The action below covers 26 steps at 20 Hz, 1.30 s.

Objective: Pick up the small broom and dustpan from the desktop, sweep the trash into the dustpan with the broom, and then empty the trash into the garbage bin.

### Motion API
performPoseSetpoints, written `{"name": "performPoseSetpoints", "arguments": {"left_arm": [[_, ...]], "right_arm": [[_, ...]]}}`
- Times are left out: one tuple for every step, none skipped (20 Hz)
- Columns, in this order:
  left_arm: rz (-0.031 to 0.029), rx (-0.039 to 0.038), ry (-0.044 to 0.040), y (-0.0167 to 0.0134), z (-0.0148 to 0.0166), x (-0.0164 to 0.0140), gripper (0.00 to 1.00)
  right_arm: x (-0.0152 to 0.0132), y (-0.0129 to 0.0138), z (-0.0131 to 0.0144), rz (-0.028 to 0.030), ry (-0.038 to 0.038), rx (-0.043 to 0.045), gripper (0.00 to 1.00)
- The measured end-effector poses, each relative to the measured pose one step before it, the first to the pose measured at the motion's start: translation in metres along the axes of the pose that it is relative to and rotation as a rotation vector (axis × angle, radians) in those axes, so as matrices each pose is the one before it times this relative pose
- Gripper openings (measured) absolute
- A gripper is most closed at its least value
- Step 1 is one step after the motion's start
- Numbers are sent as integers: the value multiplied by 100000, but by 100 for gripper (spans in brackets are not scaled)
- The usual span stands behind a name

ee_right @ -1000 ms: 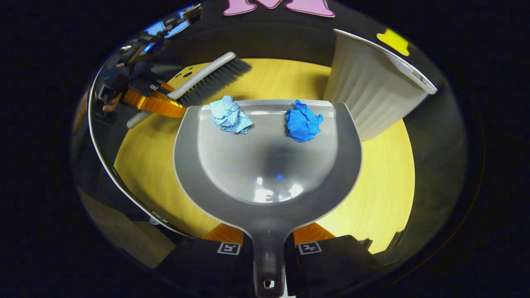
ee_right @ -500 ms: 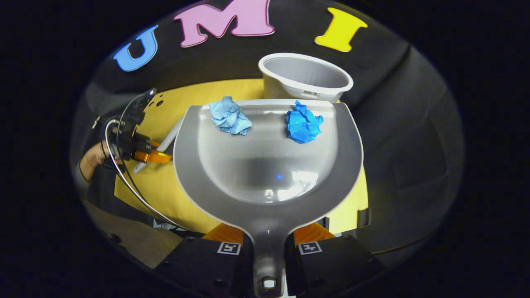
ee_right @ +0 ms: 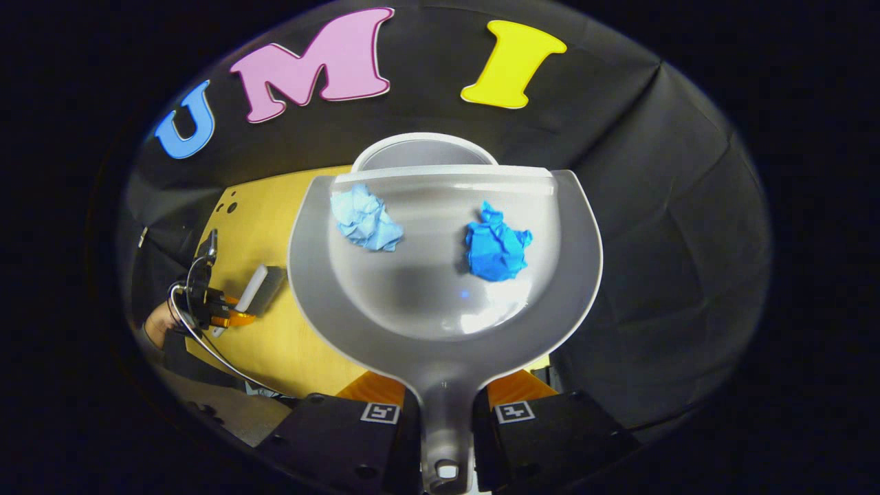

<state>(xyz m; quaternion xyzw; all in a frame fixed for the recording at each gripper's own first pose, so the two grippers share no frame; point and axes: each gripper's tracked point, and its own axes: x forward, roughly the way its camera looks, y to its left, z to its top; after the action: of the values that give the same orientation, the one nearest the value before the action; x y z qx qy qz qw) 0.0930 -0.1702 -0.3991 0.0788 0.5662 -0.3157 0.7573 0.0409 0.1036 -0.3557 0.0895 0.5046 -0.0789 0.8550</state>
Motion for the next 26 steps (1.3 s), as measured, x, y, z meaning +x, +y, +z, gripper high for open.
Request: {"name": "performPoseSetpoints", "arguments": {"left_arm": [[62, 124, 388, 55, 11, -33, 17], [91, -28, 184, 62, 56, -86, 20], [84, -66, 23, 16, 35, -66, 20], [204, -164, 47, -14, 83, -42, 20], [261, -230, 47, 17, -22, 33, 20], [-4, -293, 70, -24, 31, -44, 20], [-104, -228, 208, -52, 37, -24, 20], [16, -220, 74, -22, 100, 8, 20], [-75, -537, 209, 15, -6, 19, 20], [-77, -491, 189, -93, 66, -12, 20], [-37, -294, 307, -27, -44, 122, 20], [-42, -304, 278, -89, 92, 1, 20], [-176, -22, 219, -43, 96, 24, 20], [35, 78, 276, 73, -28, 4, 20], [43, -23, 292, -54, 70, -60, 20], [82, 41, 93, -61, 111, -73, 20], [41, 129, 30, -16, -16, 32, 20], [134, 142, -13, 51, -11, 58, 20], [-42, -40, 84, -58, 5, -53, 20], [-151, 9, 154, 1, -23, -62, 24], [-145, 180, 33, -37, 51, -82, 20], [49, 215, 280, 131, -5, -12, 20], [-98, 202, 244, -4, 97, 15, 20], [-79, -6, 239, 61, -58, -30, 20], [-285, -72, 131, -77, 64, -64, 20], [-5, 35, 297, 24, -37, -99, 20]], "right_arm": [[131, -222, 453, -1323, 934, -2332, 35], [240, -422, 277, -1721, 884, -1602, 35], [118, -326, 150, -1128, 1102, -1488, 35], [-23, -451, 383, -2210, 171, -682, 35], [-27, -276, 294, -1431, 884, -796, 35], [171, -185, -112, -1144, 2265, -560, 35], [120, -147, -59, -1261, 2049, -1520, 36], [144, -186, 19, -1621, 1847, -2213, 35], [-102, -164, -46, -1391, 2199, -2544, 35], [-65, -72, 75, -736, 1202, -2093, 35], [-124, -98, 12, -392, 1057, -1538, 35], [-43, -255, -200, -460, 1197, -1728, 35], [-14, -240, 42, -1048, 1447, -2424, 35], [-31, -428, 69, -1627, 1851, -3619, 35], [-91, -550, 77, -2173, 1757, -4038, 35], [15, -336, 180, -1793, 1652, -3198, 35], [-106, -110, 118, -1006, 1078, -2340, 35], [-197, -232, -37, -620, 1117, -1768, 35], [-142, -115, -55, -313, 1185, -2259, 35], [161, -336, -100, -871, 1234, -2837, 35], [-12, -221, -27, -679, 1143, -2691, 35], [-32, -261, 307, -336, 712, -1878, 35], [-35, -106, 137, 227, 888, -1461, 35], [-35, -200, -106, -276, 816, -1667, 35], [-43, -258, -66, -794, 1264, -2317, 35], [-203, -395, -38, -755, 1013, -2459, 35]]}}
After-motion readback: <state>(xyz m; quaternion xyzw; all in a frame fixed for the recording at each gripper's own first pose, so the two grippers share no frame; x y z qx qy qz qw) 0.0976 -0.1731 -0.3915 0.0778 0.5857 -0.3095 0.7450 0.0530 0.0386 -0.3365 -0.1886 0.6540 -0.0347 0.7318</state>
